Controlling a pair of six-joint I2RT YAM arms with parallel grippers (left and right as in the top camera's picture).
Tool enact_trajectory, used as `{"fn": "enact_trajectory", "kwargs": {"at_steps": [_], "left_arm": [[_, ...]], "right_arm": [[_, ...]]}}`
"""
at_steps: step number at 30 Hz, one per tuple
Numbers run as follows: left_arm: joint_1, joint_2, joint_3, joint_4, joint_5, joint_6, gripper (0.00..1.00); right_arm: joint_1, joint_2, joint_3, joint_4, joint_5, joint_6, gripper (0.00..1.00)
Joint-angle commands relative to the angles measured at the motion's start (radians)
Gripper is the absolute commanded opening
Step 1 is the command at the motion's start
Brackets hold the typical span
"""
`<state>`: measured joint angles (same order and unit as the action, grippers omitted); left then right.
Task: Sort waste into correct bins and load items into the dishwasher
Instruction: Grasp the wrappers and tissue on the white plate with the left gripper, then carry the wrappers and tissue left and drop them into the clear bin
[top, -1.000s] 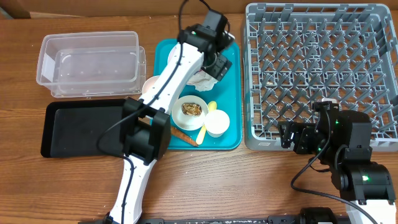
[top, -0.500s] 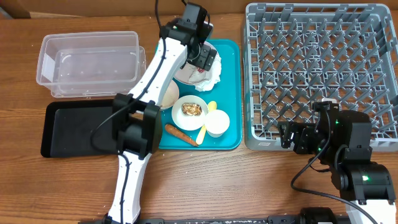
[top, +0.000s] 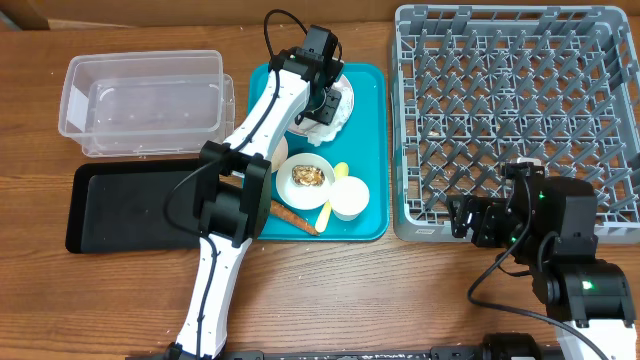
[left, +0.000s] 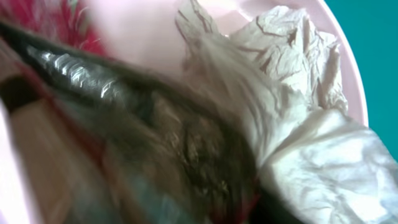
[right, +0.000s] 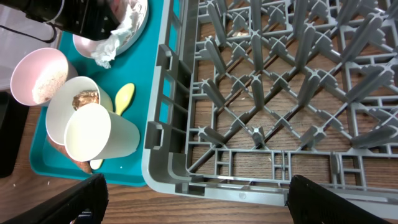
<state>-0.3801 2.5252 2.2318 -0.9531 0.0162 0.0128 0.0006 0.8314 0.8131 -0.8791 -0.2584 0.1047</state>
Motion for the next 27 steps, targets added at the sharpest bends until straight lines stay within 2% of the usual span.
{"fn": "enact_trajectory", "kwargs": {"at_steps": [1, 3, 4, 10, 21, 27], "left_arm": [[-0.005, 0.039, 0.013, 0.002, 0.011, -0.001, 0.25], [-0.006, 0.043, 0.013, 0.000, 0.011, -0.002, 0.07], [-0.006, 0.045, 0.013, -0.002, 0.011, -0.002, 0.04], [-0.006, 0.036, 0.083, -0.069, 0.012, -0.003, 0.04], [0.027, 0.014, 0.678, -0.499, 0.026, -0.022, 0.04], [0.097, 0.014, 0.859, -0.632, 0.025, -0.079, 0.04]], "right_arm": [[-0.002, 0.018, 0.023, 0.006, -0.006, 0.003, 0.94], [-0.002, 0.030, 0.023, 0.006, -0.006, 0.003, 0.94], [-0.002, 0.037, 0.023, 0.006, -0.006, 0.003, 0.94], [-0.002, 0.068, 0.023, 0.006, -0.010, 0.003, 0.91], [-0.002, 0.068, 0.023, 0.024, -0.032, 0.003, 0.91], [-0.002, 0.068, 0.023, 0.024, -0.032, 0.003, 0.91]]}}
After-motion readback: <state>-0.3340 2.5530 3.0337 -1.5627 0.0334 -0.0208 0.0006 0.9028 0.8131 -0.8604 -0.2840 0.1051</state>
